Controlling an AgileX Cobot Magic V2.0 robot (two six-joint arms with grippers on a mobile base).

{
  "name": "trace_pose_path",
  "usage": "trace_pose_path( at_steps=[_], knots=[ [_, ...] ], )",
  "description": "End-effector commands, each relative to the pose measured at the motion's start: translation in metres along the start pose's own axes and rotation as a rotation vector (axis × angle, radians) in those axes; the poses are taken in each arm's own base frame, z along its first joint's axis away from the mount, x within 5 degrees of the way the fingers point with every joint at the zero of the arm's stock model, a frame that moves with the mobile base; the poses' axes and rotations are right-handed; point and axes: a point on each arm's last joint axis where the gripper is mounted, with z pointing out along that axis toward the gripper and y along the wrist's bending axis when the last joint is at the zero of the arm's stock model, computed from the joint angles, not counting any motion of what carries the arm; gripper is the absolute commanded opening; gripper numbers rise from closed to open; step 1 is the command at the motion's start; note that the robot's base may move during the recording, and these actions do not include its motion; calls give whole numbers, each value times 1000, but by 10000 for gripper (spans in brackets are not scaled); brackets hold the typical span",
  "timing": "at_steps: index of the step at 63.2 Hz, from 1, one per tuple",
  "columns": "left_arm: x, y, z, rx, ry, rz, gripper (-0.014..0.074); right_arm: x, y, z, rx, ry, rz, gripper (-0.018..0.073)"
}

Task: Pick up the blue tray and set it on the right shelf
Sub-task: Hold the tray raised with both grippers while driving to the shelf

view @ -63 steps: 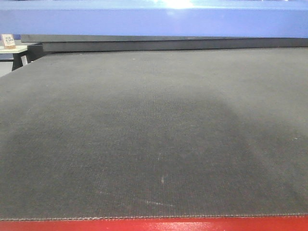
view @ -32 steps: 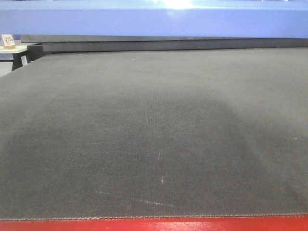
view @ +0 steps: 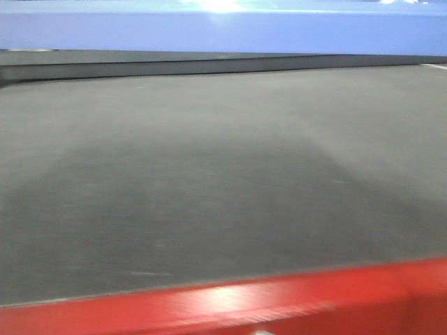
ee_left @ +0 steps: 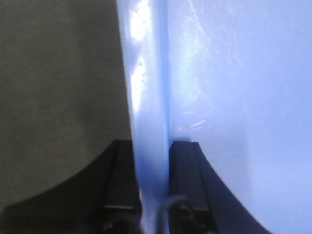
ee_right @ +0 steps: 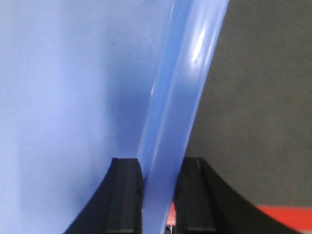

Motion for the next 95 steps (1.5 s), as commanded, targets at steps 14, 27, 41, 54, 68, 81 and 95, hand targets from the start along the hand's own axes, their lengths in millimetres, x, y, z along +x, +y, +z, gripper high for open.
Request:
trace_pose_path(
  at_steps=[14, 27, 41, 54, 68, 81, 95],
  knots=[
    [10, -1, -16, 8, 59, 32, -48, -10, 3, -19, -49, -141, -31, 55],
    [10, -1, -16, 15, 62, 30, -48, -10, 3, -19, -49, -141, -31, 55],
    [11, -3, -16, 32, 68, 25, -48, -10, 3, -19, -49, -141, -31, 55],
    [11, -4, -16, 42, 72, 22, -48, -10, 3, -19, -49, -141, -31, 55],
    [11, -4, -16, 47, 74, 21, -48, -10, 3, -19, -49, -141, -31, 55],
    [11, -4, -16, 47, 74, 21, -48, -10, 3, -19, -49, -141, -31, 55],
    [11, -4, -16, 47, 74, 21, -48, -10, 3, -19, -49, -141, -31, 55]
  ],
)
